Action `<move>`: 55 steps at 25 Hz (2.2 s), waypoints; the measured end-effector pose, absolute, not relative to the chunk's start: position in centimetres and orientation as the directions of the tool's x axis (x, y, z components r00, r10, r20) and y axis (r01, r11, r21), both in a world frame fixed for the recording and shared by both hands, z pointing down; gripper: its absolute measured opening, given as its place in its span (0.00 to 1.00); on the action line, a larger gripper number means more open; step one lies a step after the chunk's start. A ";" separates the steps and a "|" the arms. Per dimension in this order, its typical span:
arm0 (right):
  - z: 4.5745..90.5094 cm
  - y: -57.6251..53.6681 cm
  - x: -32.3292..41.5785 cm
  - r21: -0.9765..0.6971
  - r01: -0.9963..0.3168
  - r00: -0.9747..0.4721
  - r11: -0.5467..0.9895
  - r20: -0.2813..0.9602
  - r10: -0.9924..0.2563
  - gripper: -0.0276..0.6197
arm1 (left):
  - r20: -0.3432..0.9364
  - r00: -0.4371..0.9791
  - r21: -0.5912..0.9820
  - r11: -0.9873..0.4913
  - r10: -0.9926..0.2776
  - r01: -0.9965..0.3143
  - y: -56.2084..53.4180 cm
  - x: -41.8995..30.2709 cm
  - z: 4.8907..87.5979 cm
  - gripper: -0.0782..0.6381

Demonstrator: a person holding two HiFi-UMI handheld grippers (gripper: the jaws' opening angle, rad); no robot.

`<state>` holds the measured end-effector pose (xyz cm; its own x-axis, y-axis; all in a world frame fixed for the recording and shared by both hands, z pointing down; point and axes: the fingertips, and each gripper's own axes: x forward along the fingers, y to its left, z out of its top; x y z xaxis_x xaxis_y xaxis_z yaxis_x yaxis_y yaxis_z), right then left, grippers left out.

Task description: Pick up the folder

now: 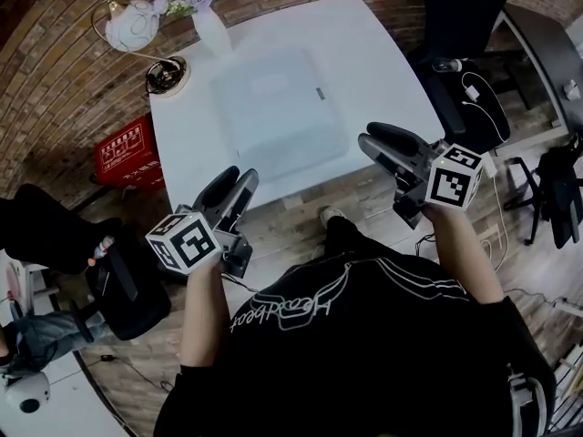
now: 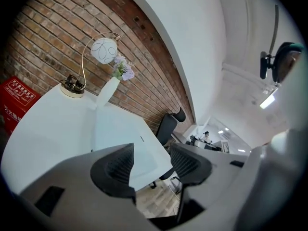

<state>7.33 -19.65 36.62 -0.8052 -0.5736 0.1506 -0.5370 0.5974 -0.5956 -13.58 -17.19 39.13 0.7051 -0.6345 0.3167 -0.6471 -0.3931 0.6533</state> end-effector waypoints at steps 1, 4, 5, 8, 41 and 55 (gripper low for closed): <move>36.9 -20.5 7.2 -0.596 -0.536 -0.809 0.599 0.158 -0.567 0.27 | 0.327 0.699 0.653 -0.382 -0.636 -0.654 -17.7 -13.7 39.5 0.41; 38.1 -22.9 6.7 -0.596 -0.525 -0.826 0.607 0.185 -0.533 0.32 | 0.376 0.671 0.642 -0.342 -0.639 -0.686 -19.3 -14.3 40.9 0.45; 38.6 -23.6 6.4 -0.598 -0.518 -0.834 0.611 0.196 -0.515 0.33 | 0.395 0.659 0.638 -0.325 -0.639 -0.698 -19.9 -14.6 41.6 0.45; 40.7 -25.6 5.5 -0.607 -0.500 -0.857 0.618 0.244 -0.454 0.36 | 0.440 0.629 0.638 -0.270 -0.641 -0.721 -21.5 -15.5 43.5 0.46; 54.9 -31.1 3.7 -0.712 -0.525 -0.848 0.467 0.487 -0.211 0.27 | 0.612 0.591 0.670 -0.053 -0.526 -0.741 -26.6 -17.2 54.1 0.41; 54.9 -31.0 3.7 -0.703 -0.526 -0.847 0.478 0.488 -0.213 0.26 | 0.595 0.605 0.680 -0.069 -0.530 -0.730 -26.3 -17.1 54.5 0.40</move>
